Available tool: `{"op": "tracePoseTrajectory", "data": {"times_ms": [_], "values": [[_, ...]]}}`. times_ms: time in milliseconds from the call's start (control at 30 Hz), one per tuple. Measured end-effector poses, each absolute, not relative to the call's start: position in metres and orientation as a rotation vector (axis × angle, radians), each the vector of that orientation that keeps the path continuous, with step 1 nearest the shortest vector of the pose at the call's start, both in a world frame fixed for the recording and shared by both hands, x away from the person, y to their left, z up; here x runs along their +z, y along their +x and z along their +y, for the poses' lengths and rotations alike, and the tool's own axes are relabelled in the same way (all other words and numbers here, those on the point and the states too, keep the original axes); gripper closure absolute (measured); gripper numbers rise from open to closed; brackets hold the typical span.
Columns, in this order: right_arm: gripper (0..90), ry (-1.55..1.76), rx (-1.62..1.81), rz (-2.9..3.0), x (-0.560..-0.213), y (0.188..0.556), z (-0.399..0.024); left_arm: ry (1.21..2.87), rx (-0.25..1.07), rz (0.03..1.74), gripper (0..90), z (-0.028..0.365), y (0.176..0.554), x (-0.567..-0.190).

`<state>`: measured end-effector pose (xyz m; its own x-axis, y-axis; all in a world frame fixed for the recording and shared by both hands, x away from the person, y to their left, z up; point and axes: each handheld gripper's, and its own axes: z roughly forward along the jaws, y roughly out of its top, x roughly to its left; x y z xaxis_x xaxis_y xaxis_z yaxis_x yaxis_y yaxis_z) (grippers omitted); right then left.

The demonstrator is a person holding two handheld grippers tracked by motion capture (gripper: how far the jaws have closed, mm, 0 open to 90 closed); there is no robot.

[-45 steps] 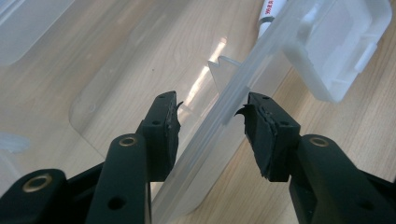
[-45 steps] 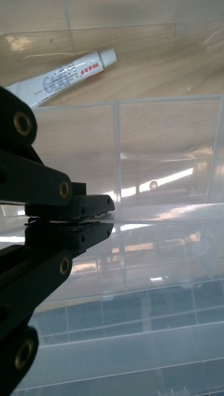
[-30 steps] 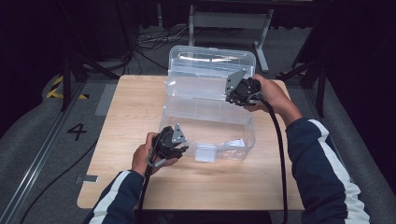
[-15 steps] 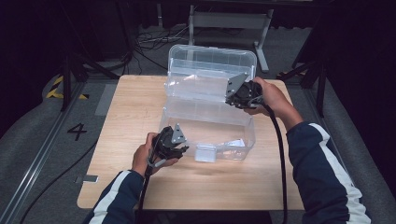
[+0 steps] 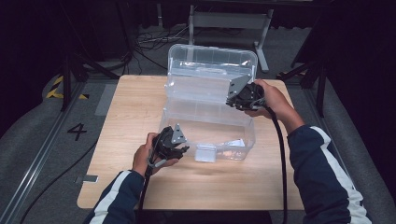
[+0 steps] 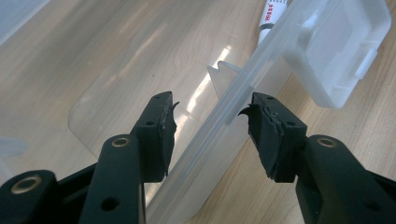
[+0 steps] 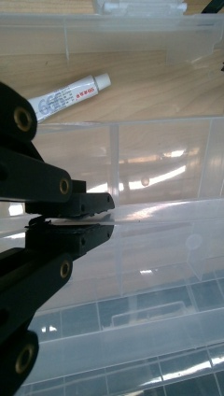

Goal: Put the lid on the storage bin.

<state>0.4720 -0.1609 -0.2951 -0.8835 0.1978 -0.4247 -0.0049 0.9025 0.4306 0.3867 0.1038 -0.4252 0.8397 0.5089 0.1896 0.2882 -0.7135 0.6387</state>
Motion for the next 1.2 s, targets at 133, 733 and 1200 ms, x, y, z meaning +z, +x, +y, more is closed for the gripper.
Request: {"op": "tracePoseTrajectory", "data": {"times_ms": [133,733,1200], "values": [[85.8,0.139,0.605,2.59,-0.296,0.471,-0.163,2.406,0.464,0.576,51.4,0.103,0.388,-0.426],[84.7,0.221,0.801,2.571,-0.303,0.467,-0.176,2.366,0.43,0.567,53.9,0.102,0.386,-0.424],[84.3,0.246,0.868,2.55,-0.308,0.463,-0.179,2.361,0.472,0.531,59.7,0.094,0.381,-0.422]]}}
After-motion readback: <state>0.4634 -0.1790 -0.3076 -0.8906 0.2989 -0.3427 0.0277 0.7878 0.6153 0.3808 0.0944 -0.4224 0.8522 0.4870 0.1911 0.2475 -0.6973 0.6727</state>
